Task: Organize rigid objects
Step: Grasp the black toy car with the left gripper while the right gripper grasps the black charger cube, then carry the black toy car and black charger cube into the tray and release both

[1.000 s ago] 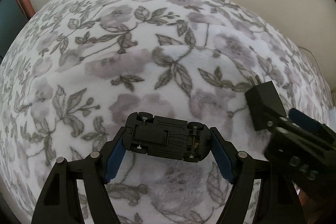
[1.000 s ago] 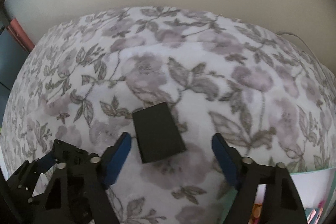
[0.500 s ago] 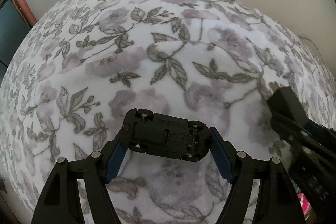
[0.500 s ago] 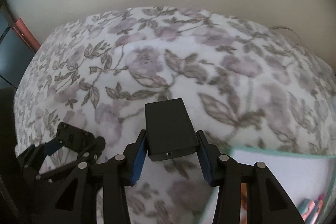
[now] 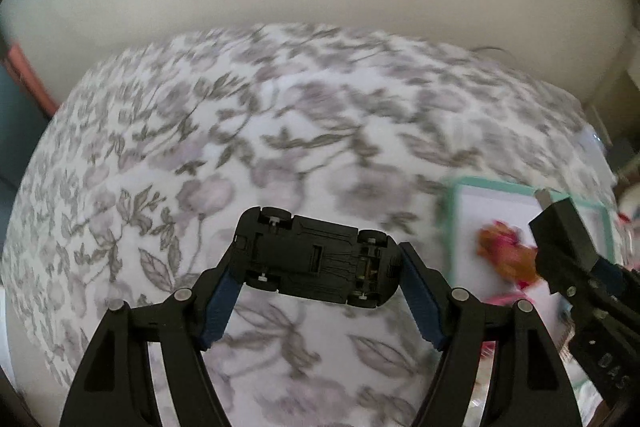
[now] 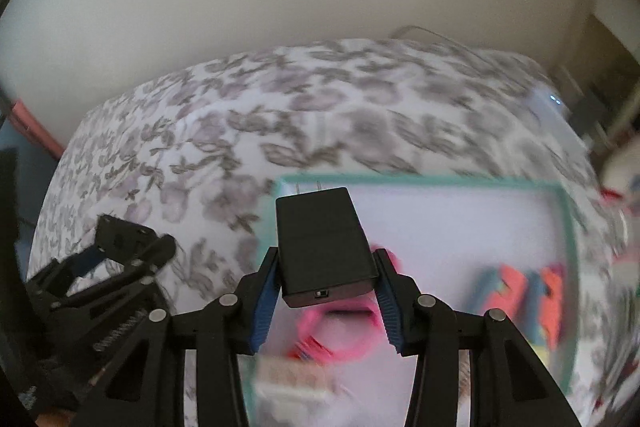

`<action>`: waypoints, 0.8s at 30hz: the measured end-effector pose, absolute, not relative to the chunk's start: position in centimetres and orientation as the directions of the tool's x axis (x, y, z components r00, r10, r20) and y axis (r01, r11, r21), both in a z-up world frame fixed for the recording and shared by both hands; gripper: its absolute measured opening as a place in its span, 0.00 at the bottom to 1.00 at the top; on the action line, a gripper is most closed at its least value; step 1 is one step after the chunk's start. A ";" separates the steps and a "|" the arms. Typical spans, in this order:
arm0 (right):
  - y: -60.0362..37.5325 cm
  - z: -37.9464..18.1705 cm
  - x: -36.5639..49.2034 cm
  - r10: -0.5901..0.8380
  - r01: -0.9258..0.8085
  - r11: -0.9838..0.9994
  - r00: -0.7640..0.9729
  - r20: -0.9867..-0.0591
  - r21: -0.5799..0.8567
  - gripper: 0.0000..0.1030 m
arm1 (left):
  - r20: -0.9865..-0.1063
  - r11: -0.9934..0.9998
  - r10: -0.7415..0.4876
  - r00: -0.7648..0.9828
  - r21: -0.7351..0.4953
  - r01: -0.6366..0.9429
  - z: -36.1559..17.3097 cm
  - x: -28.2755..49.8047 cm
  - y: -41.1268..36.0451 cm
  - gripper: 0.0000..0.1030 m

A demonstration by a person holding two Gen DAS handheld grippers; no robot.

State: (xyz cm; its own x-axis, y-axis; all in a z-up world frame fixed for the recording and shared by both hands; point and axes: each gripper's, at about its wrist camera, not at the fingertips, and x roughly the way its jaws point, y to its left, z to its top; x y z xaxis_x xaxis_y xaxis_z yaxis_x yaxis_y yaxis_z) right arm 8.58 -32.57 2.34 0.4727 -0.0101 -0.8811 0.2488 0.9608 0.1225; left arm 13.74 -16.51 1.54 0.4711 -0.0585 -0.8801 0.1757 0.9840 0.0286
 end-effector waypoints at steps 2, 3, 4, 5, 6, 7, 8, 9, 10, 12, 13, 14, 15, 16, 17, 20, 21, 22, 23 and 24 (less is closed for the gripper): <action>-34.2 2.3 6.6 -0.030 0.298 0.947 0.464 -0.886 0.123 0.47 | -0.866 0.975 -0.078 0.493 0.037 0.219 2.6 12.3 -18.1 0.74; -34.9 2.3 5.9 -0.036 0.318 0.940 0.456 -0.889 0.125 0.47 | -0.861 0.970 -0.087 0.502 0.042 0.240 2.9 11.6 -18.8 0.74; -35.9 2.1 4.8 -0.039 0.345 0.929 0.446 -0.894 0.131 0.47 | -0.855 0.963 -0.095 0.509 0.050 0.263 3.2 10.8 -19.7 0.74; -36.6 1.9 4.2 -0.039 0.366 0.920 0.441 -0.897 0.140 0.47 | -0.851 0.955 -0.105 0.515 0.058 0.289 3.5 10.0 -20.6 0.74; -37.2 1.8 3.5 -0.035 0.384 0.911 0.436 -0.899 0.150 0.47 | -0.849 0.949 -0.114 0.516 0.061 0.311 3.6 9.2 -21.4 0.74; -38.0 1.5 2.8 -0.032 0.408 0.898 0.428 -0.903 0.162 0.47 | -0.851 0.942 -0.126 0.510 0.058 0.330 3.6 8.8 -22.0 0.74; -38.6 1.3 2.2 -0.032 0.424 0.890 0.425 -0.905 0.167 0.47 | -0.853 0.934 -0.143 0.502 0.051 0.353 3.5 8.2 -22.8 0.74; -39.1 1.2 1.6 -0.034 0.436 0.884 0.422 -0.906 0.170 0.47 | -0.856 0.926 -0.155 0.493 0.047 0.374 3.3 7.6 -23.5 0.74; -39.7 1.0 0.9 -0.035 0.451 0.876 0.418 -0.908 0.174 0.47 | -0.860 0.915 -0.169 0.481 0.045 0.401 3.1 6.9 -24.4 0.74; -40.3 0.8 0.1 -0.034 0.466 0.866 0.415 -0.909 0.181 0.47 | -0.862 0.902 -0.171 0.477 0.057 0.427 2.6 6.2 -25.5 0.74; -40.7 0.6 -0.4 -0.032 0.477 0.859 0.415 -0.909 0.187 0.47 | -0.863 0.894 -0.175 0.475 0.063 0.443 2.4 5.8 -26.1 0.74; -40.9 0.4 -0.7 -0.033 0.485 0.854 0.412 -0.910 0.189 0.47 | -0.864 0.887 -0.182 0.470 0.063 0.458 2.2 5.4 -26.6 0.74; -41.2 0.3 -0.9 -0.038 0.495 0.849 0.406 -0.913 0.185 0.47 | -0.864 0.883 -0.183 0.470 0.066 0.465 2.2 5.1 -27.0 0.74; -41.6 0.0 -1.2 -0.042 0.507 0.842 0.399 -0.916 0.183 0.47 | -0.864 0.878 -0.186 0.468 0.068 0.474 2.0 4.9 -27.4 0.74; -41.9 -0.1 -1.5 -0.039 0.514 0.837 0.396 -0.917 0.186 0.47 | -0.865 0.874 -0.189 0.465 0.068 0.482 1.8 4.7 -27.7 0.74; -42.6 -0.9 -1.9 -0.019 0.527 0.825 0.389 -0.921 0.206 0.47 | -0.868 0.868 -0.197 0.456 0.062 0.493 1.2 4.5 -28.0 0.74; -42.7 -1.0 -2.0 -0.017 0.529 0.823 0.386 -0.922 0.206 0.47 | -0.869 0.867 -0.199 0.453 0.060 0.495 1.0 4.6 -28.1 0.74; -42.8 -1.2 -2.0 -0.019 0.532 0.822 0.381 -0.925 0.202 0.47 | -0.870 0.865 -0.202 0.450 0.057 0.498 0.8 4.6 -28.2 0.74; -42.8 -1.3 -2.0 -0.021 0.534 0.822 0.377 -0.926 0.198 0.47 | -0.872 0.864 -0.205 0.444 0.052 0.501 0.6 4.6 -28.2 0.74; -42.8 -1.6 -2.0 -0.021 0.536 0.821 0.372 -0.928 0.196 0.47 | -0.874 0.863 -0.209 0.438 0.046 0.504 0.4 4.6 -28.3 0.74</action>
